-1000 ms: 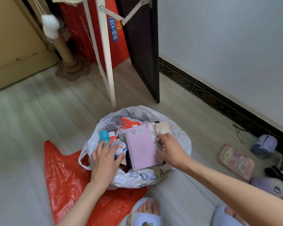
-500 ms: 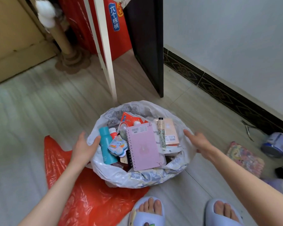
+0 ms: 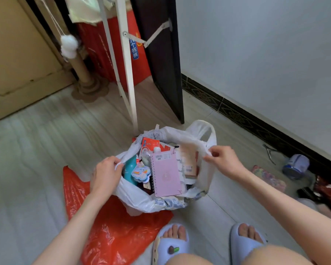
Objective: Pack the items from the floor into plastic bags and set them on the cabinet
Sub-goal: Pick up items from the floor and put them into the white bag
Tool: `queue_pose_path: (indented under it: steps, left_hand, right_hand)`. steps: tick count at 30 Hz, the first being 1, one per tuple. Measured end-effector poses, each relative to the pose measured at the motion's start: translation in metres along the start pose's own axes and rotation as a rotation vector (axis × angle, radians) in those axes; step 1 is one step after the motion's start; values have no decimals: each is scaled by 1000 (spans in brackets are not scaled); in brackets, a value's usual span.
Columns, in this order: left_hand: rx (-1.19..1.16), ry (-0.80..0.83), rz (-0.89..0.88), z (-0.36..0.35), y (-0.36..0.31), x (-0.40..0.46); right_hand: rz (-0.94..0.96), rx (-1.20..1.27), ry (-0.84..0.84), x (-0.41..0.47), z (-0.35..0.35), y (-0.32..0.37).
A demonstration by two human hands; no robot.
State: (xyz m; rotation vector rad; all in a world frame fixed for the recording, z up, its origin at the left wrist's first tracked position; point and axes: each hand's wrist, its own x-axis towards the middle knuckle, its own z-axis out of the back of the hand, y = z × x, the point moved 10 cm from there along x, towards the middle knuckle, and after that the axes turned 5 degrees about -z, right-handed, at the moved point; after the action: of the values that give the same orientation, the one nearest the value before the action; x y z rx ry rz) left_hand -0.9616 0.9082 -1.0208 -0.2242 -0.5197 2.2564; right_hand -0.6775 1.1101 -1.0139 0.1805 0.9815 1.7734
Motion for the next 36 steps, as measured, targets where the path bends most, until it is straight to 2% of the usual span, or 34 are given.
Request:
queue_pose_path:
  steps: [2,4,6,9,12,13,15,16,18,20,21,24,28,31,33,36]
  left_hand:
    - [0,-2,-24,3,0,-12]
    - [-8,-4,-41,1,1,-24]
    - [-34,-2,-59,-5,1,-32]
    - [-84,8,-24,-12,5,-37]
    - [-170,157,40,-32,7,-37]
    - [-171,210,66,-39,10,-36]
    - [-182,256,108,-45,15,-33]
    - [-230,250,122,-45,18,-29]
    - [-413,129,165,-34,26,-17]
    - [-494,34,252,-25,44,-9]
    - [-518,39,321,-28,55,-6]
    - [-668,119,615,-41,76,-17]
    - [-794,117,687,-39,72,-37]
    - [-795,91,618,-25,60,-52]
    - [-794,89,471,-6,36,-54]
    - [-899,104,273,23,-14,-56]
  right_hand:
    - [159,-300,43,-27,-7,14]
    - [217,-365,56,-45,-9,12]
    - [184,-332,70,-51,-5,6]
    - [33,-139,165,-52,-9,-3]
    - [-51,99,275,-53,-25,-5]
    - [-66,197,288,-51,-30,-4]
    - [-121,404,200,-39,-29,-6]
    - [-183,524,124,-28,-27,-13]
    - [-322,770,28,-5,-27,-27]
    - [-412,908,14,15,-32,-30]
    - [-451,937,38,22,-35,-29]
    - [-528,891,161,34,-47,-20]
    - [-414,500,151,33,-41,9]
    - [-213,340,104,22,-23,46]
    - [-174,467,142,7,-11,64]
    - [-221,646,263,-21,0,64]
